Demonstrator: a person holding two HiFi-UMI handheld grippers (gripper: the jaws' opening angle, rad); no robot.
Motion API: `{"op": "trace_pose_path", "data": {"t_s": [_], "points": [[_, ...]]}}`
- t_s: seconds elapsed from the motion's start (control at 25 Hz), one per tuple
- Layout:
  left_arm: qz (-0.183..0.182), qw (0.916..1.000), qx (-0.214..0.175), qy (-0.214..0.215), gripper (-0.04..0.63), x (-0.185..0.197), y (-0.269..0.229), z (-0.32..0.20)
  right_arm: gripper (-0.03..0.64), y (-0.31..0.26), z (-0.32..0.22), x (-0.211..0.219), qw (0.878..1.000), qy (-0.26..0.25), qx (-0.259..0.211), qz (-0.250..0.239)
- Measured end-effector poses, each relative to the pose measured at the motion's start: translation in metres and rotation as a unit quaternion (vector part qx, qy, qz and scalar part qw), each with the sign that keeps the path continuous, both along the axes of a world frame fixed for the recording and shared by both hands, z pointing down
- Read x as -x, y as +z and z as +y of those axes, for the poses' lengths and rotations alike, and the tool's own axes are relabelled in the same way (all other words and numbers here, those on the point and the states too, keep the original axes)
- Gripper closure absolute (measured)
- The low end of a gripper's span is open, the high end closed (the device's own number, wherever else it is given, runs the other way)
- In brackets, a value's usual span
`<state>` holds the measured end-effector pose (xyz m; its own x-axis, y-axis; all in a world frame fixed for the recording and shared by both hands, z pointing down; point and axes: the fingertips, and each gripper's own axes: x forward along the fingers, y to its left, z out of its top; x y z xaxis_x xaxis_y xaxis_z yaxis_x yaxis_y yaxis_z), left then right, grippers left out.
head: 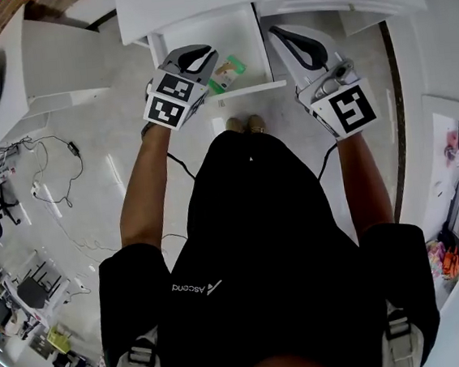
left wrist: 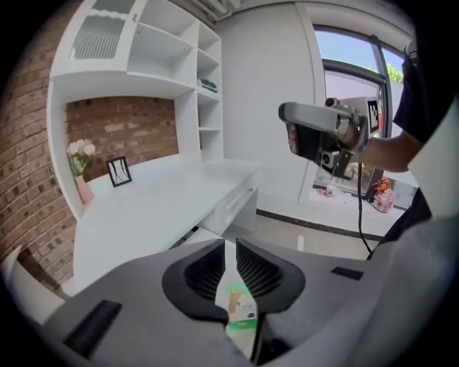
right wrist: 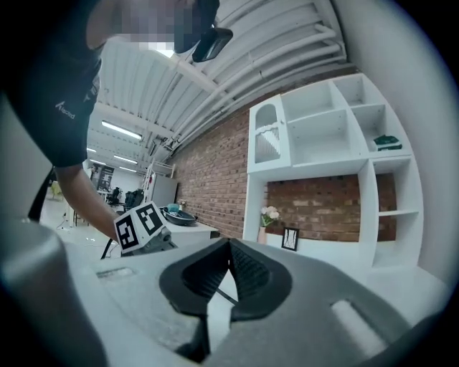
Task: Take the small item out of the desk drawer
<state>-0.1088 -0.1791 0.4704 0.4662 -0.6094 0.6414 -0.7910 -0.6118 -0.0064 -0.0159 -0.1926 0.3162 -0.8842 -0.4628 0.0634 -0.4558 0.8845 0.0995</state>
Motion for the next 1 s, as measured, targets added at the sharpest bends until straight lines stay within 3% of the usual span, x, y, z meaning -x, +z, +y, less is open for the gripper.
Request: {"op": "trace_pose_path", "data": {"t_s": [0.32,0.56,0.8,1.0], "points": [[-0.048,0.993,0.097,0.046,0.48,-0.011,0.08,-0.018,0.615,0.023,-0.023,-0.003,0.999,0.027,0.021,0.01],[-0.077,0.9809,0.161,0.077,0.395,-0.015,0.135,-0.022,0.614,0.041,-0.035,-0.007,0.998,0.043,0.038,0.016],[-0.08,0.9657,0.236,0.072,0.305,-0.02,0.179,-0.019,0.614,0.06,-0.044,-0.013,0.997,0.053,0.048,0.02],[-0.116,0.9587,0.249,0.076,0.249,-0.021,0.21,-0.028,0.614,0.068,-0.051,-0.021,0.996,0.067,0.061,0.02]]}}
